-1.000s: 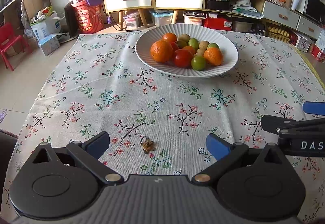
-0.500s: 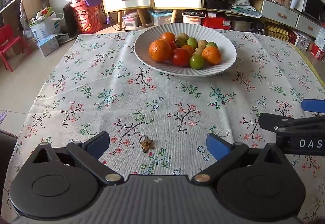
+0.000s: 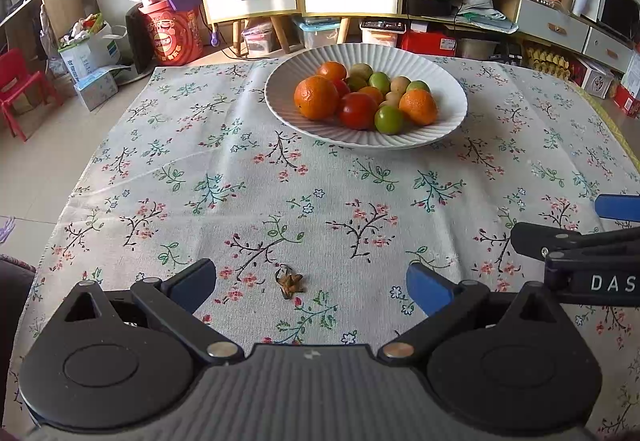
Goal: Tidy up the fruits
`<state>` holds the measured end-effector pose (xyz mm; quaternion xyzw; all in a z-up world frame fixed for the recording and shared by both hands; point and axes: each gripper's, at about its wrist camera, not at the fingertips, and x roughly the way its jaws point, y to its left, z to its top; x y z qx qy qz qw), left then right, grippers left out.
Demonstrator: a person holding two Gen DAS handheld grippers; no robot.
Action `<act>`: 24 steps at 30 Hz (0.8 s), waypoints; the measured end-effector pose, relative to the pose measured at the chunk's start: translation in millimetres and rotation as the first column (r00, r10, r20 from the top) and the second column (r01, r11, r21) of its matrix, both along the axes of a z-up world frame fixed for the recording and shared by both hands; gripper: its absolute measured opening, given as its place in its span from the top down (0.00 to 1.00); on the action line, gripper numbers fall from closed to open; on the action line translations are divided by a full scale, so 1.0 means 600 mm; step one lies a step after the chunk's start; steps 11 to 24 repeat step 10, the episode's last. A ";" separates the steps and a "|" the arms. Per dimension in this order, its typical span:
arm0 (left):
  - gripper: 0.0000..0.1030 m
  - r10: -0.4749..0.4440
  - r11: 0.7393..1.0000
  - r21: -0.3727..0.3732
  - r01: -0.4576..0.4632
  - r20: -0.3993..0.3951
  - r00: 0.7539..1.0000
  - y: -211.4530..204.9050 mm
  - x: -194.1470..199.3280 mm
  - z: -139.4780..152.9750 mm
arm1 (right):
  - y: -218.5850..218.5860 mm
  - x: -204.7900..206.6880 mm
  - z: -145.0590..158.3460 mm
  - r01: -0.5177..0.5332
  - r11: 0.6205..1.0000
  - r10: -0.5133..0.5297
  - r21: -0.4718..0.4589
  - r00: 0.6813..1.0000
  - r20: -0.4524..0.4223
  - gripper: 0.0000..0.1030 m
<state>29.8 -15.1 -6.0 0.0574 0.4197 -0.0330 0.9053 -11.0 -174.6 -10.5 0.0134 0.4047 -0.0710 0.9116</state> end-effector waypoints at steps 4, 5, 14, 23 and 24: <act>0.02 0.007 1.000 0.001 -0.007 0.000 1.000 0.002 0.000 0.001 | 0.000 -0.001 0.001 -0.001 1.000 0.001 -0.001 1.000 0.002 0.01; 0.02 0.009 1.000 0.000 -0.009 0.001 1.000 0.003 0.000 0.001 | 0.000 -0.001 0.001 -0.001 1.000 0.001 -0.002 1.000 0.004 0.01; 0.02 0.012 1.000 0.000 -0.012 0.002 1.000 0.004 0.000 0.003 | 0.001 -0.001 0.001 -0.001 1.000 0.001 -0.005 1.000 0.007 0.01; 0.02 0.012 1.000 0.000 -0.012 0.002 1.000 0.004 0.000 0.003 | 0.001 -0.001 0.001 -0.001 1.000 0.001 -0.005 1.000 0.007 0.01; 0.02 0.012 1.000 0.000 -0.012 0.002 1.000 0.004 0.000 0.003 | 0.001 -0.001 0.001 -0.001 1.000 0.001 -0.005 1.000 0.007 0.01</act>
